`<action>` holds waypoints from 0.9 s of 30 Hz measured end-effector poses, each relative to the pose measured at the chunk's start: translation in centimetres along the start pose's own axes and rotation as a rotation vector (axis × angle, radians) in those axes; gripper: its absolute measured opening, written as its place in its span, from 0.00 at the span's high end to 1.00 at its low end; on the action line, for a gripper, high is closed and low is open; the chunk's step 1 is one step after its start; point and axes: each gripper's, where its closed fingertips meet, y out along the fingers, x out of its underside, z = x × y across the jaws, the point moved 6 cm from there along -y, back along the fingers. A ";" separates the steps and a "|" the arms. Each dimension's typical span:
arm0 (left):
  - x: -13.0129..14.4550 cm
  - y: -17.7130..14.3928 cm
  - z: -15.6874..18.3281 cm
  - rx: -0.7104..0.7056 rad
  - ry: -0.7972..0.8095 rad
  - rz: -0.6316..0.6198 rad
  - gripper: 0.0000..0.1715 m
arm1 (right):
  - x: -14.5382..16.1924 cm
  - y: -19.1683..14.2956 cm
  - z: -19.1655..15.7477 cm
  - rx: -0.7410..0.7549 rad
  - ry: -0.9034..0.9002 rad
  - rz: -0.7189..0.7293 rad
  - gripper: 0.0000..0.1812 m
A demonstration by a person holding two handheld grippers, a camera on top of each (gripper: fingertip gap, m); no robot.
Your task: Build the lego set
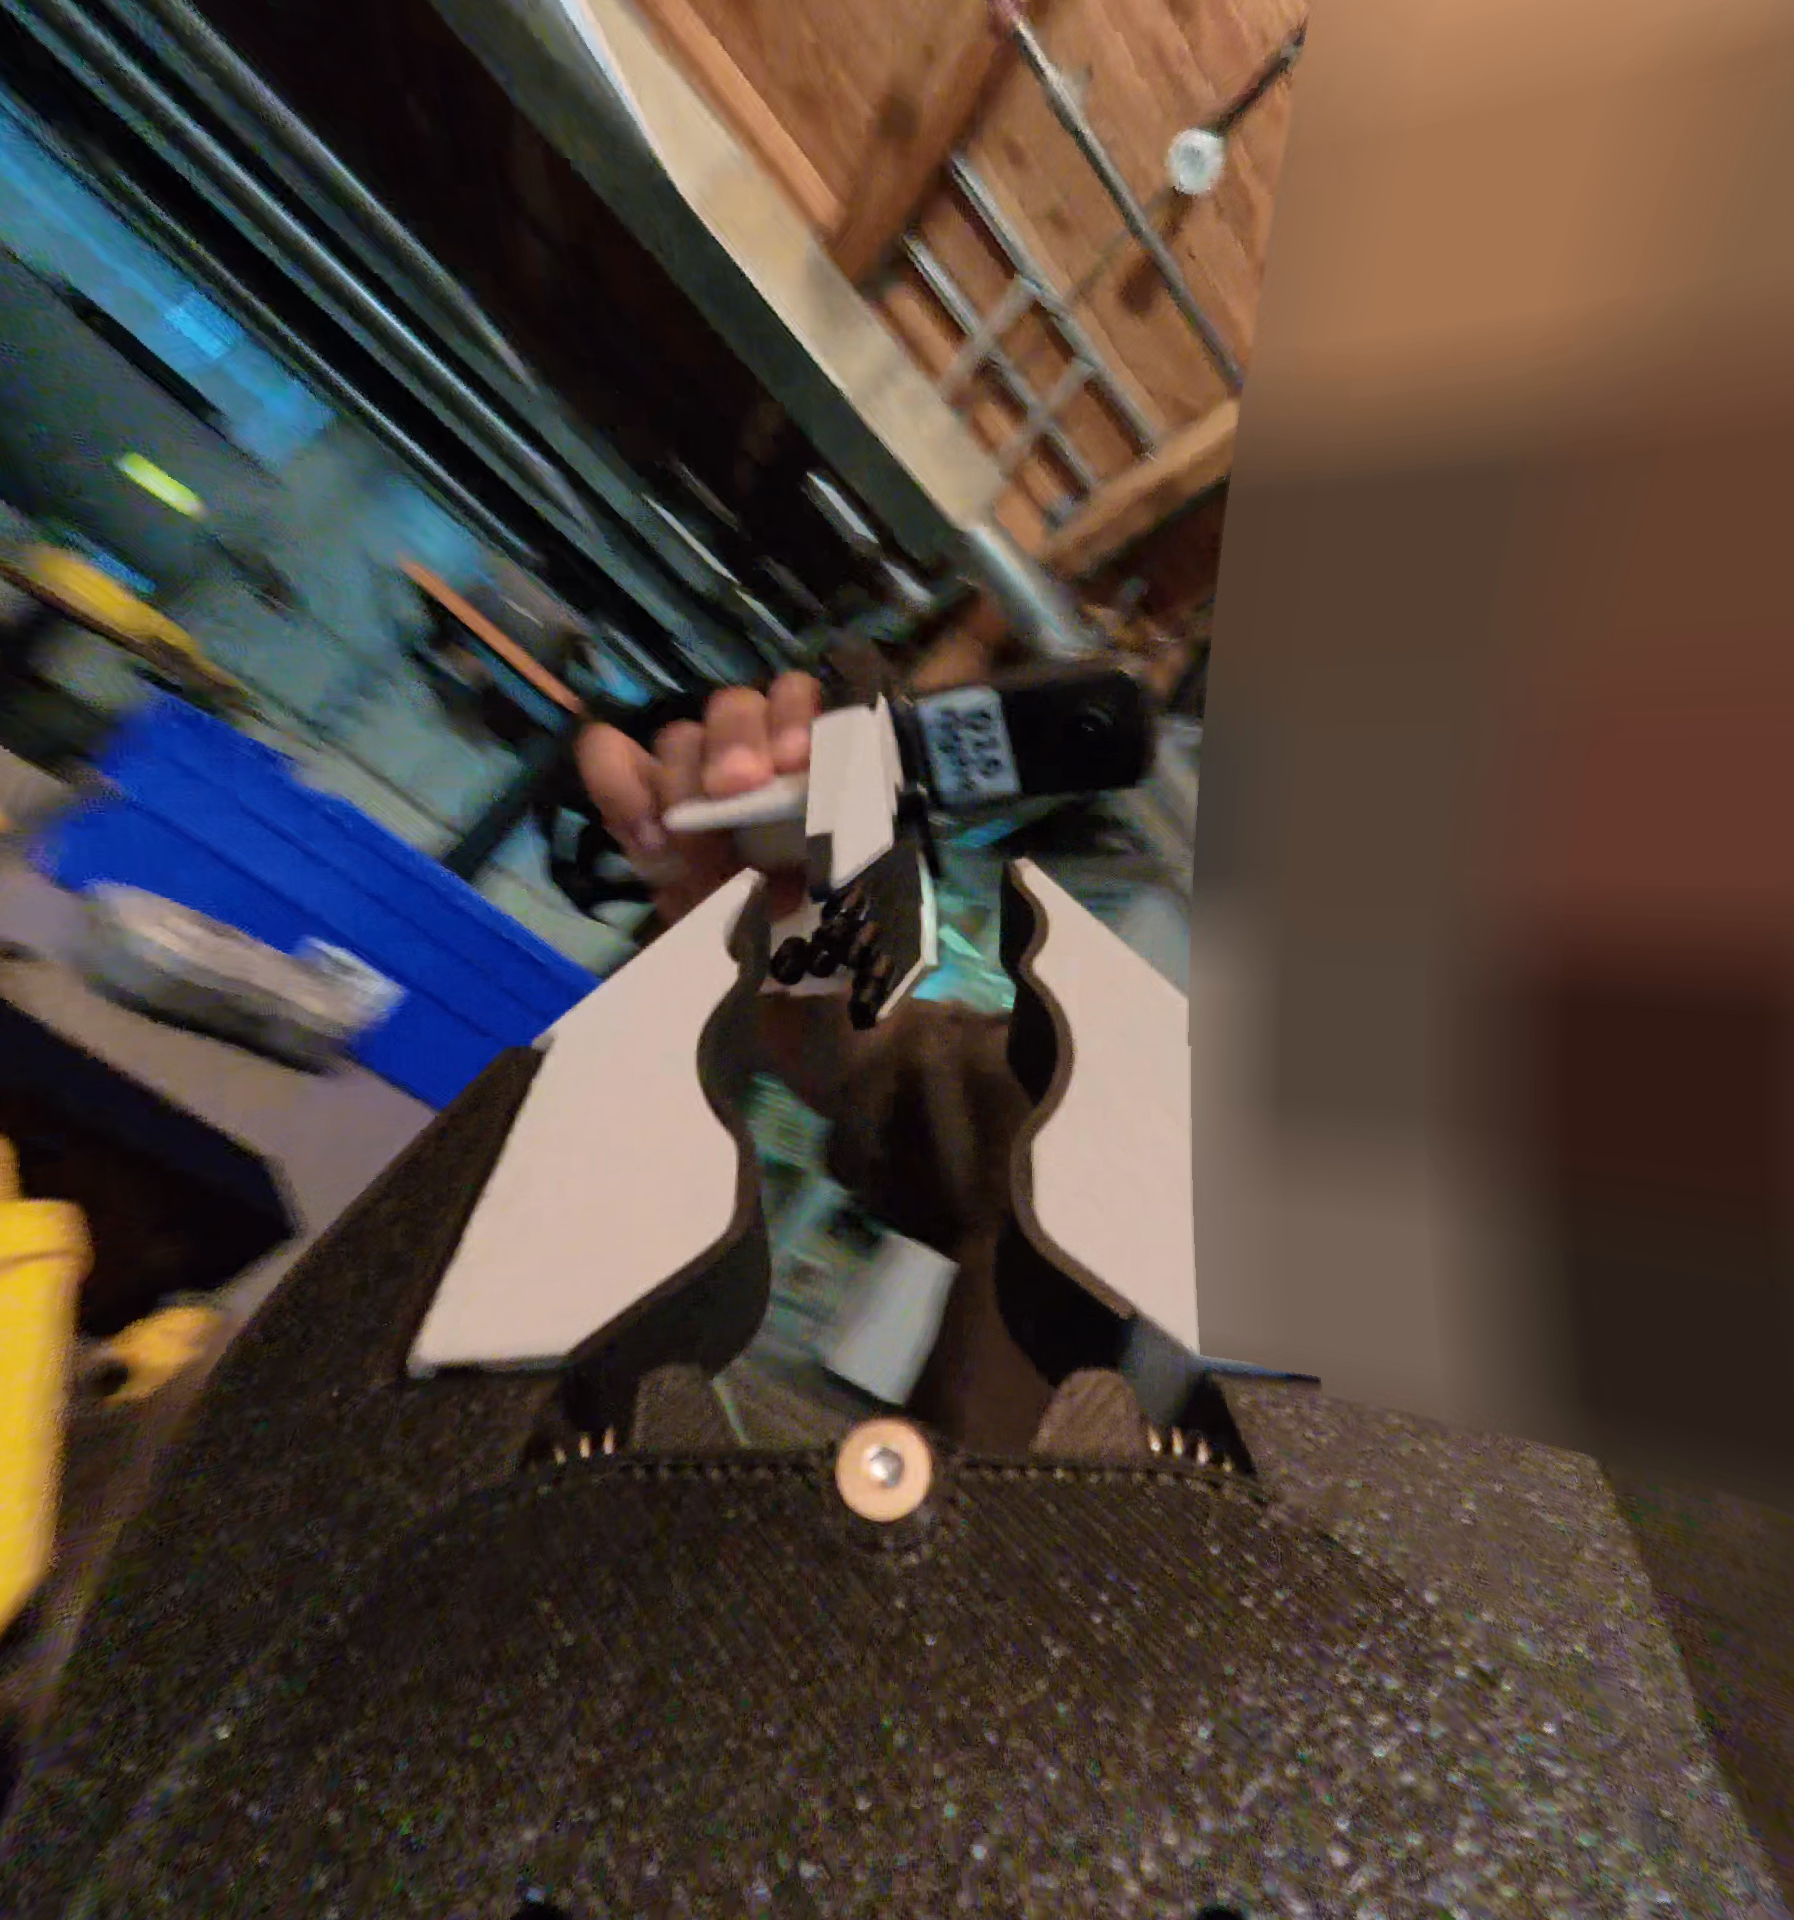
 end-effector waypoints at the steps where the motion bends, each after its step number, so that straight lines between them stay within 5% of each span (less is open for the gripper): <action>1: -0.6 -0.6 0.1 -0.074 0.088 0.023 0.79 | 0.7 -0.2 0.5 0.008 -0.003 -0.044 0.88; 5: -0.8 -1.7 -0.5 -0.438 0.392 -0.084 0.88 | 5.3 -0.2 2.0 -0.021 -0.059 -0.341 0.88; 9: 1.7 -1.1 -3.3 -0.757 0.590 -0.386 0.80 | 7.7 0.7 2.1 -0.171 -0.096 -0.521 0.88; 14: 3.9 -0.6 -5.5 -0.885 0.619 -0.579 0.70 | 8.6 1.8 1.7 -0.355 -0.143 -0.607 0.88; 27: 4.4 -1.0 -7.5 -1.070 0.714 -0.738 0.79 | 9.1 2.8 1.8 -0.466 -0.155 -0.613 0.88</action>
